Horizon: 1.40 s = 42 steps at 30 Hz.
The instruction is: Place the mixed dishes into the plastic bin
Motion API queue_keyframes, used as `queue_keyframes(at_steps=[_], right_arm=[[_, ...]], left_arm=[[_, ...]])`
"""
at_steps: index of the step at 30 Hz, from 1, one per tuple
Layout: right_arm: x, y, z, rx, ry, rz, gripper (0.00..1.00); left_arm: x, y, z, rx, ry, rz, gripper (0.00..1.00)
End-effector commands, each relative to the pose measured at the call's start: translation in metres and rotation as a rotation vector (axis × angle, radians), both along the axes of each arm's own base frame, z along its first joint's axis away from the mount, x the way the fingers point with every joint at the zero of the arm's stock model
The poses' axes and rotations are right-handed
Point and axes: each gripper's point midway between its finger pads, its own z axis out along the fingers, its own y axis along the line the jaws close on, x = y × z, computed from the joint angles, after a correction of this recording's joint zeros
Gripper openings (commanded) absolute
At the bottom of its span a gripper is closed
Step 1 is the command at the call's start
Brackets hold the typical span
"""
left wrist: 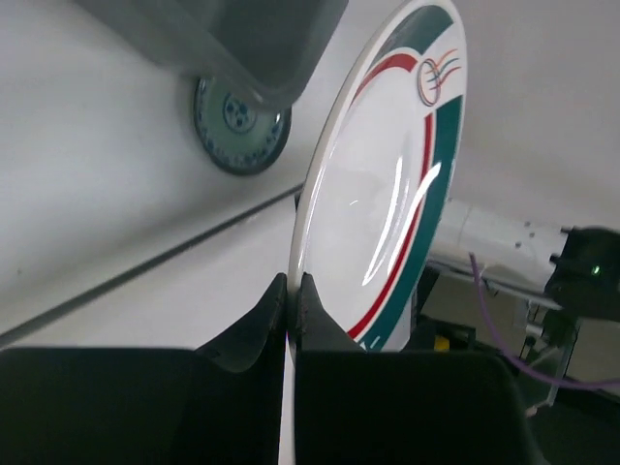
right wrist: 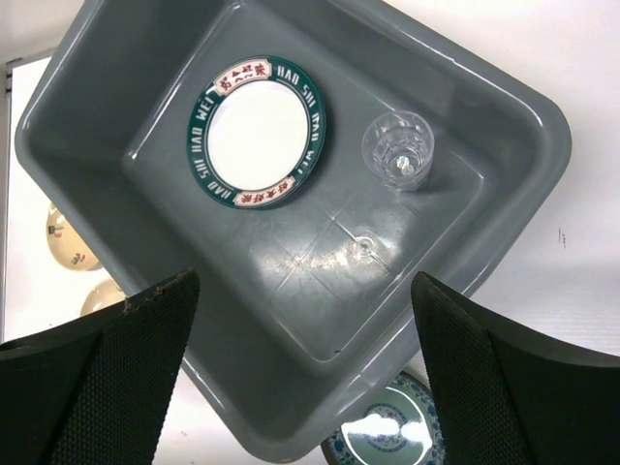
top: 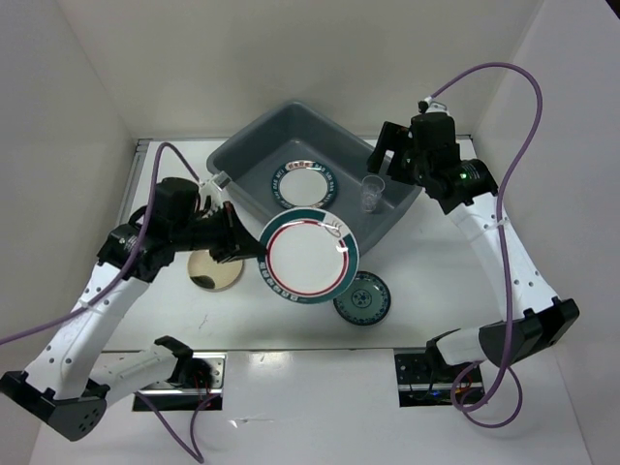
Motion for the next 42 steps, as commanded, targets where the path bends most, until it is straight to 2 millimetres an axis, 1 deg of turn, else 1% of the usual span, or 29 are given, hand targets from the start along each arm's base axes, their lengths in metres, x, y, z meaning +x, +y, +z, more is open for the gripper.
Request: queue_keyframes(at_steps=[1, 2, 3, 4, 5, 7, 8, 9, 10, 11, 12, 13, 14, 16, 17, 18, 19, 20, 21, 22, 23, 24, 26, 32, 34, 36, 40, 41, 42], right_arm=[[-0.008, -0.014, 0.04, 0.005, -0.124, -0.035, 0.98], [-0.008, -0.016, 0.042, 0.006, -0.138, -0.043, 0.99], [-0.012, -0.02, 0.054, 0.013, -0.177, -0.057, 0.99], [-0.015, -0.021, 0.056, 0.018, -0.189, -0.058, 0.99], [-0.016, -0.025, 0.063, 0.02, -0.212, -0.072, 0.99], [-0.023, -0.029, 0.077, 0.025, -0.256, -0.078, 0.99], [-0.023, -0.029, 0.073, 0.021, -0.248, -0.078, 0.99], [-0.026, -0.03, 0.08, 0.03, -0.27, -0.079, 0.99], [-0.028, -0.031, 0.078, 0.029, -0.267, -0.079, 0.99], [-0.031, -0.032, 0.076, 0.029, -0.267, -0.079, 0.99], [-0.034, -0.033, 0.075, 0.029, -0.267, -0.079, 0.99], [-0.039, -0.035, 0.081, 0.036, -0.284, -0.079, 0.99], [-0.038, -0.035, 0.075, 0.031, -0.272, -0.079, 0.99], [-0.042, -0.038, 0.072, 0.015, -0.267, -0.085, 0.99], [-0.044, -0.044, 0.072, 0.012, -0.272, -0.102, 0.99], [-0.047, -0.048, 0.073, 0.006, -0.272, -0.115, 0.99], [-0.047, -0.048, 0.068, -0.006, -0.264, -0.111, 0.99], [-0.049, -0.051, 0.071, -0.006, -0.274, -0.121, 0.99], [-0.05, -0.053, 0.065, -0.02, -0.257, -0.132, 0.99], [-0.052, -0.056, 0.068, -0.02, -0.267, -0.141, 0.99], [-0.052, -0.056, 0.068, -0.02, -0.267, -0.141, 0.99], [-0.052, -0.058, 0.061, -0.032, -0.249, -0.15, 0.99], [-0.054, -0.061, 0.06, -0.039, -0.251, -0.164, 0.99], [-0.054, -0.067, 0.054, -0.058, -0.237, -0.189, 0.99], [-0.055, -0.067, 0.052, -0.062, -0.229, -0.188, 0.99], [-0.055, -0.067, 0.052, -0.062, -0.229, -0.188, 0.99], [-0.056, -0.069, 0.05, -0.07, -0.221, -0.196, 0.99], [-0.057, -0.069, 0.049, -0.074, -0.213, -0.195, 0.99], [-0.057, -0.069, 0.049, -0.064, -0.213, -0.2, 0.99]], left_arm=[[0.04, -0.006, 0.022, -0.062, -0.137, 0.109, 0.0], [0.059, -0.011, 0.02, -0.121, -0.148, 0.169, 0.0], [0.076, -0.009, 0.017, -0.144, -0.157, 0.219, 0.0], [0.09, -0.009, 0.016, -0.16, -0.174, 0.25, 0.0], [0.118, -0.006, 0.011, -0.146, -0.199, 0.321, 0.0], [0.151, -0.001, 0.006, -0.1, -0.241, 0.387, 0.0], [0.18, 0.003, -0.008, -0.05, -0.248, 0.438, 0.0], [0.193, 0.004, -0.012, -0.006, -0.272, 0.442, 0.0], [0.211, 0.007, 0.008, -0.005, -0.321, 0.461, 0.0], [0.23, 0.0, -0.005, 0.024, -0.31, 0.45, 0.0], [0.244, 0.001, -0.003, 0.047, -0.33, 0.469, 0.0], [0.256, 0.005, -0.004, 0.076, -0.348, 0.474, 0.0], [0.276, 0.007, -0.002, 0.094, -0.354, 0.49, 0.0], [0.297, 0.013, -0.007, 0.14, -0.365, 0.509, 0.0], [0.312, 0.017, -0.027, 0.179, -0.337, 0.518, 0.0], [0.318, 0.017, -0.032, 0.198, -0.33, 0.518, 0.0], [0.329, 0.021, -0.026, 0.197, -0.345, 0.54, 0.0], [0.337, 0.019, -0.047, 0.23, -0.315, 0.526, 0.0], [0.344, 0.024, -0.053, 0.247, -0.311, 0.527, 0.0], [0.349, 0.023, -0.059, 0.254, -0.299, 0.525, 0.0], [0.357, 0.021, -0.072, 0.278, -0.279, 0.512, 0.0], [0.36, 0.02, -0.079, 0.283, -0.27, 0.51, 0.0], [0.364, 0.014, -0.105, 0.294, -0.222, 0.482, 0.0], [0.366, 0.006, -0.154, 0.31, -0.129, 0.444, 0.0], [0.364, 0.002, -0.159, 0.294, -0.109, 0.429, 0.0], [0.364, 0.0, -0.174, 0.3, -0.083, 0.416, 0.0], [0.362, 0.001, -0.184, 0.31, -0.064, 0.413, 0.0], [0.359, 0.002, -0.195, 0.326, -0.049, 0.403, 0.0], [0.359, 0.002, -0.195, 0.326, -0.049, 0.403, 0.02]])
